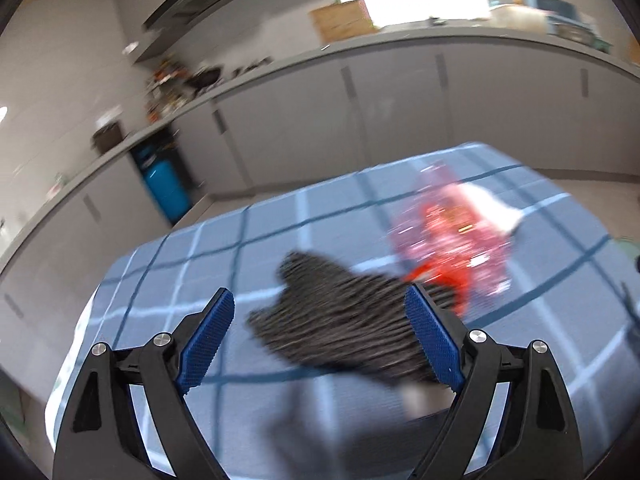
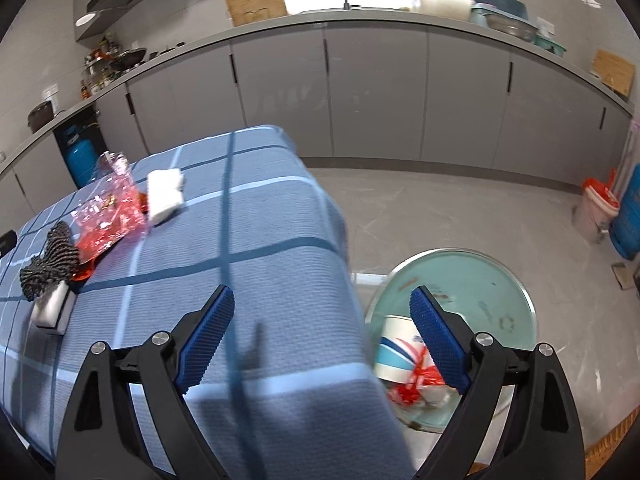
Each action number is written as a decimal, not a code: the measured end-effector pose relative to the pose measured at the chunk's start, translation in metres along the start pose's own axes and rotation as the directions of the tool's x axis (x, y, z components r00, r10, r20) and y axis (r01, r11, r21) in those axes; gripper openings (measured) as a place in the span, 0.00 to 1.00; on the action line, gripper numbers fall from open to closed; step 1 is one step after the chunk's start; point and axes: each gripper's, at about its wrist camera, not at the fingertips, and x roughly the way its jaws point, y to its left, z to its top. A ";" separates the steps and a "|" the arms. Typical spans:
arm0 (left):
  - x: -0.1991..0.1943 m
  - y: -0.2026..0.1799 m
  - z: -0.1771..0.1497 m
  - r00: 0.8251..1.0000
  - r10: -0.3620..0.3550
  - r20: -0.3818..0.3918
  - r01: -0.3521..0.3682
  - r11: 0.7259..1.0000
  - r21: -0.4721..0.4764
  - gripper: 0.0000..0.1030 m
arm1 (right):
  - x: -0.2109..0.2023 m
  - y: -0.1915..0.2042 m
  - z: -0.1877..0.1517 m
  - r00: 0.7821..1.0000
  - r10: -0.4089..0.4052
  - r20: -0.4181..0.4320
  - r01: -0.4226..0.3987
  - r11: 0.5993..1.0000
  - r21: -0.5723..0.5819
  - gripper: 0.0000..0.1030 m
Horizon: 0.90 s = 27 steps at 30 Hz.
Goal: Collect trash
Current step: 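Move both open grippers back over the table toward the black mesh scrubber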
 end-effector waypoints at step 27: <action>0.077 0.012 -0.025 0.953 -0.183 -0.242 0.150 0.977 -0.151 0.25 | -0.002 0.067 -0.005 0.995 0.100 -0.028 -0.103 0.991 -0.088 0.87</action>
